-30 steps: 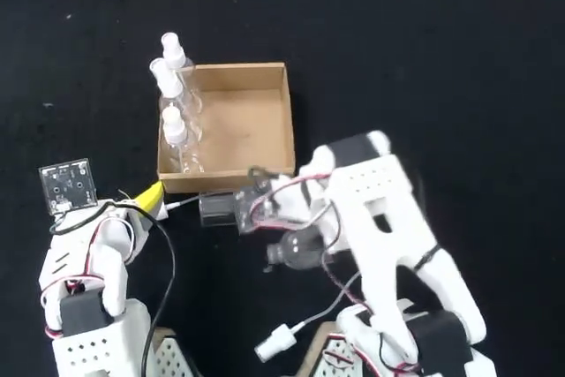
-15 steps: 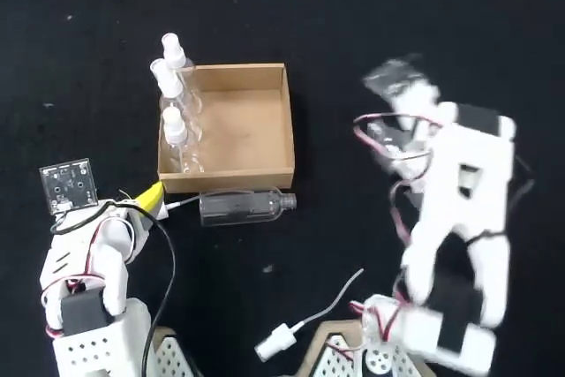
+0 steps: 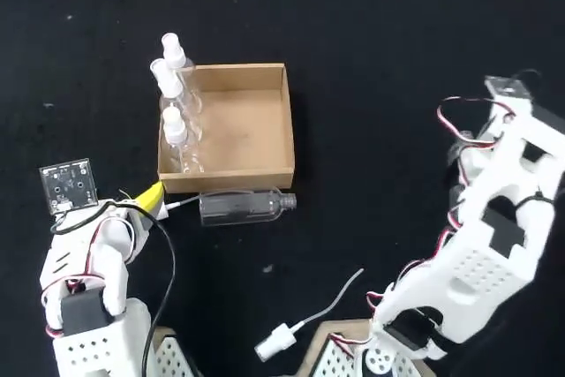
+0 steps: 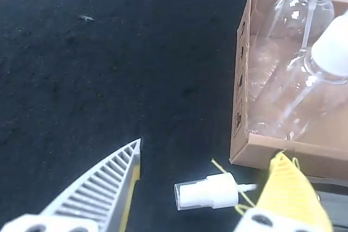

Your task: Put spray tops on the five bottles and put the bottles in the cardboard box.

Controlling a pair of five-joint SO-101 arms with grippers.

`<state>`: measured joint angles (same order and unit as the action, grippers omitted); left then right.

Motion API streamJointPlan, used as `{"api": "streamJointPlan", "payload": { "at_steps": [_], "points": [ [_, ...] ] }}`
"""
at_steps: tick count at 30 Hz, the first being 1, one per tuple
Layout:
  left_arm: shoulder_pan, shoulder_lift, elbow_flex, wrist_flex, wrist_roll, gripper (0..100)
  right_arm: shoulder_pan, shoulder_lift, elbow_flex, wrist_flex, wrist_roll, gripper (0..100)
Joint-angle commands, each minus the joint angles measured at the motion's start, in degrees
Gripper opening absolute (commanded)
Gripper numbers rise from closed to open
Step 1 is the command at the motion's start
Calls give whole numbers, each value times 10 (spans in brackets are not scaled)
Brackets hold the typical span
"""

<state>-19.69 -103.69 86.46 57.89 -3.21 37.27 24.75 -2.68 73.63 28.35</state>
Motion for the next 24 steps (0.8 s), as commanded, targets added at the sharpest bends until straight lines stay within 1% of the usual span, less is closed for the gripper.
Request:
{"api": "streamJointPlan", "payload": {
  "at_steps": [1, 5, 8, 12, 20, 21, 24],
  "points": [
    [-6, -8, -20, 0, -3, 249, 9, 6, -51, 32, 4, 77],
    [-6, -8, -20, 0, -3, 249, -7, 7, -87, 72, 7, 206],
    [-6, -8, -20, 0, -4, 249, -24, 8, -135, 106, 7, 258],
    [-6, -8, -20, 0, -4, 249, -40, 11, -194, 142, 6, 254],
    [-6, -8, -20, 0, -4, 249, -35, 12, -205, 134, 1, 258],
    [-6, -8, -20, 0, -4, 249, -33, 12, -205, 128, -4, 258],
    [-6, -8, -20, 0, -4, 249, -29, 12, -201, 108, -60, 258]
  ]
}}
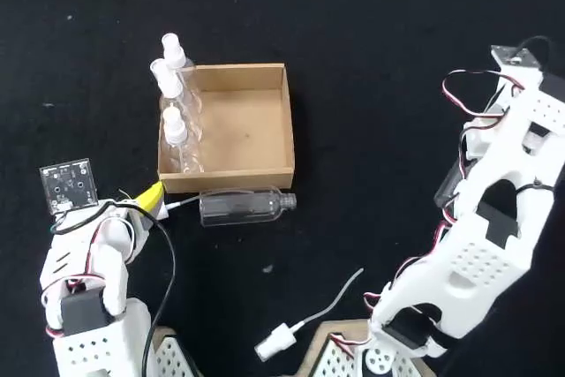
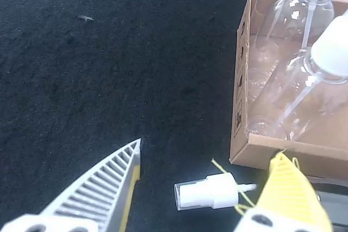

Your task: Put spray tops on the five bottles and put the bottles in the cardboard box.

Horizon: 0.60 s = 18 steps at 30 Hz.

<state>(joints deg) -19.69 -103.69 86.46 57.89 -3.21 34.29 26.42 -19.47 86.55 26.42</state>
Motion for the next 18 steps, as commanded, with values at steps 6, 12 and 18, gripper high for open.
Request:
{"api": "streamJointPlan", "payload": {
  "at_steps": [6, 12, 18],
  "points": [
    [-6, -8, -20, 0, -4, 249, 0, -5, -35, -40, -173, 258],
    [-8, -8, -20, 0, -4, 249, 2, 32, -37, -91, -229, 258],
    [-7, -8, -20, 0, -4, 249, 0, 120, -87, -62, -229, 258]
  ]
}}
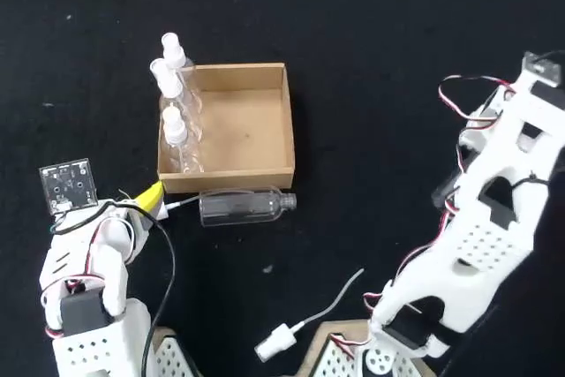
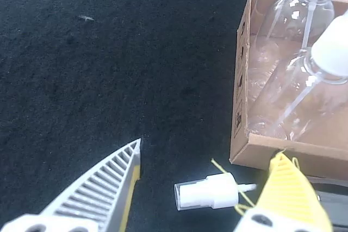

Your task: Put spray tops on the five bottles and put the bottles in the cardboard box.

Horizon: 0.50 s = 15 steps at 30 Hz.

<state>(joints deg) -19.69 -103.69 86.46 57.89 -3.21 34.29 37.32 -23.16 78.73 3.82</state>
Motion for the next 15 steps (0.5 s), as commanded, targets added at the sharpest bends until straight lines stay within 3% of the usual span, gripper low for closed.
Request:
{"api": "streamJointPlan", "payload": {
  "at_steps": [1, 6, 9, 12, 15],
  "points": [
    [-7, -8, -20, 0, -4, 249, -1, 22, -63, 29, -3, 257],
    [-7, -8, -20, 0, -4, 249, -3, 60, -140, 105, 1, 236],
    [-8, -8, -21, 0, -4, 249, -12, 73, -190, 117, 4, 116],
    [-7, -8, -21, 0, -4, 249, -35, 87, -229, 119, 58, 6],
    [-7, -8, -21, 0, -4, 249, -53, 93, -244, 147, 106, 10]
  ]
}}
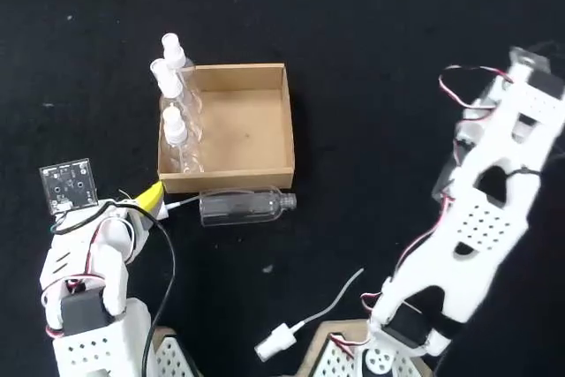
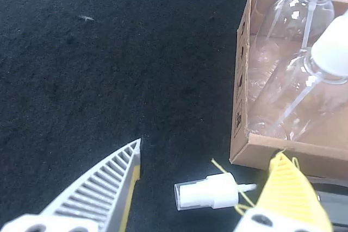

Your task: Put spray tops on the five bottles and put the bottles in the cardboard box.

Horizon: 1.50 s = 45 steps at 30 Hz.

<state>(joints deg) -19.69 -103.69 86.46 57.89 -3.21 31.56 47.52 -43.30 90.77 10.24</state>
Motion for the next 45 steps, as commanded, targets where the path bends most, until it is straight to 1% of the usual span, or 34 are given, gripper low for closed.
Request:
{"api": "streamJointPlan", "payload": {
  "at_steps": [1, 4, 6, 11, 15, 16, 19, 21, 25, 27, 31, 33, 35, 37, 40, 42, 45],
  "points": [
    [-7, -8, -21, 0, -4, 249, -29, -12, -49, 39, 55, 9],
    [-7, -8, -21, 0, -4, 249, -25, -29, -63, 58, 98, 11],
    [-7, -8, -21, 0, -4, 249, -22, -51, -67, 72, 112, 11],
    [-6, -8, -30, 4, -4, 249, -15, -122, -65, 100, 113, 11],
    [-6, -5, -81, 25, -5, 249, -17, -183, -41, 100, 112, 11],
    [-6, -4, -97, 31, -7, 249, -18, -201, -21, 100, 111, 11],
    [-5, -4, -122, 29, -47, 249, -28, -266, 56, 100, 110, 11],
    [-5, -4, -129, 29, -61, 249, -35, -315, 109, 94, 110, 11],
    [-7, -3, -124, 35, -107, 249, -44, -417, 220, 46, 110, 11],
    [-9, 8, -117, 35, -117, 249, -47, -461, 276, 18, 110, 11],
    [-6, 82, -135, 46, -120, 249, -55, -529, 375, -33, 110, 11],
    [-6, 131, -179, 63, -122, 249, -56, -551, 412, -47, 109, 11],
    [-4, 181, -237, 94, -149, 249, -55, -567, 435, -56, 109, 11],
    [17, 234, -297, 133, -190, 249, -54, -577, 447, -63, 110, 11],
    [82, 301, -371, 200, -260, 249, -31, -581, 449, -69, 111, 11],
    [148, 332, -413, 244, -293, 249, -4, -580, 443, -79, 113, 11],
    [265, 353, -452, 295, -314, 249, 43, -580, 441, -98, 116, 11]
  ]
}}
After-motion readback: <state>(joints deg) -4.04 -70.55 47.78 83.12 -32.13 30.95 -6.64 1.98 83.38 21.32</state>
